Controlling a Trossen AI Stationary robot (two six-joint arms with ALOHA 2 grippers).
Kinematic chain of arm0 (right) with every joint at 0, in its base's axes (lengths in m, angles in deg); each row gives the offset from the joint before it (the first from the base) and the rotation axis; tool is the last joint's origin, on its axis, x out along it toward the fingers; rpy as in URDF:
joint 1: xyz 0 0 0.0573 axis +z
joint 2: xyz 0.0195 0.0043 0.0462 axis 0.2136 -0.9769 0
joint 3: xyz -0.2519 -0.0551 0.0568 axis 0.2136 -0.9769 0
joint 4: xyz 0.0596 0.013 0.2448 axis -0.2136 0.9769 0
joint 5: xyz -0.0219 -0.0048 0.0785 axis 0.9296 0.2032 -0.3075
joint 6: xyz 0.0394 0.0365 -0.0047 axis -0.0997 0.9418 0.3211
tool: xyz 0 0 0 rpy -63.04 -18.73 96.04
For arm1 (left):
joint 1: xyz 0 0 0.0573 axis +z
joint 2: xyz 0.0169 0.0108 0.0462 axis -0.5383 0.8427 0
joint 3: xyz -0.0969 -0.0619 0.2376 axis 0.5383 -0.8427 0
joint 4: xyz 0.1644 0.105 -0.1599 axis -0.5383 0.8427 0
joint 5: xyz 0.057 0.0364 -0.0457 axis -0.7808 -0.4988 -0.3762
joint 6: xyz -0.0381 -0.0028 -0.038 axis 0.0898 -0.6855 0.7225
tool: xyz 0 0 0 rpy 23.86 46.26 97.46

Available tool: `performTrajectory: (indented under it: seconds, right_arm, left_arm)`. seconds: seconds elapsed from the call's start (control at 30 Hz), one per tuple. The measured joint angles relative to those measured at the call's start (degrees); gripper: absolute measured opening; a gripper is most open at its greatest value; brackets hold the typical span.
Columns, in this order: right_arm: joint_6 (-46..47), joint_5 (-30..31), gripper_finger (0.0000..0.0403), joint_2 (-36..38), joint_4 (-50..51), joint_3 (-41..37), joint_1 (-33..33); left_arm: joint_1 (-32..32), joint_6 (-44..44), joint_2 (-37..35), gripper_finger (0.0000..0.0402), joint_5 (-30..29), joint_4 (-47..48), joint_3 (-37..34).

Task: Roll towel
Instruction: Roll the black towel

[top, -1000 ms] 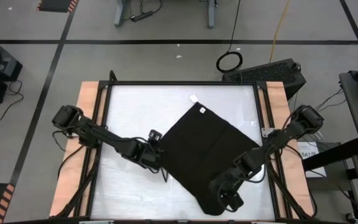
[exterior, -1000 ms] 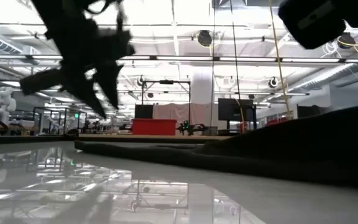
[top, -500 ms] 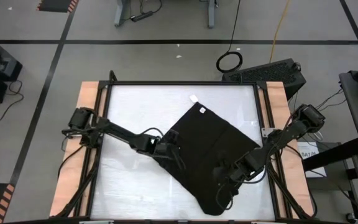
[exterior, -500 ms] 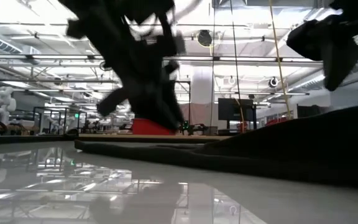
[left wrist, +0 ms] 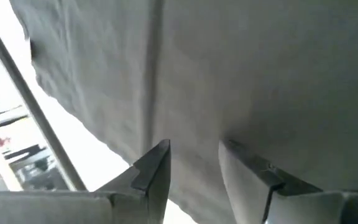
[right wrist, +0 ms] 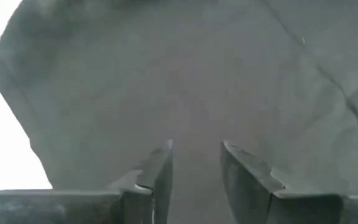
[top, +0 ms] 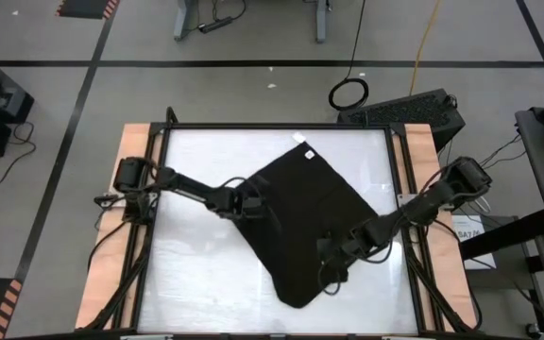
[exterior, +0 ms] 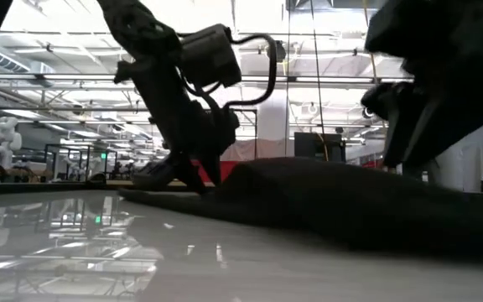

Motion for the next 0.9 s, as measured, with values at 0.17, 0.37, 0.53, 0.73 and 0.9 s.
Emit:
performTrajectory:
  seconds: [0.17, 0.37, 0.53, 0.73, 0.9]
  right_arm:
    - [-0.69, 1.73, 0.0122, 0.00, -5.18, -4.25, -3.15]
    - [-2.06, 3.08, 0.0122, 0.00, -6.11, -6.03, -5.38]
    - [-3.78, 2.94, 0.0122, 0.00, -8.94, -7.24, -6.42]
    - [-4.37, 2.83, 0.0122, 0.00, -9.74, -7.22, -7.02]
    - [-4.62, 2.72, 0.0122, 0.00, -10.11, -7.22, -7.27]
  left_arm:
    - [3.27, 1.15, -1.83, 0.0143, -1.51, 0.48, -0.07]
    - [0.80, 11.96, -8.64, 0.0144, 14.00, 0.06, -0.04]
    - [-2.93, 17.52, -9.34, 0.0144, 37.29, -1.05, 0.00]
    - [-7.25, 16.28, -6.31, 0.0143, 38.44, -1.87, -0.04]
    - [-8.05, 16.32, -4.65, 0.0143, 38.43, -2.31, 0.00]
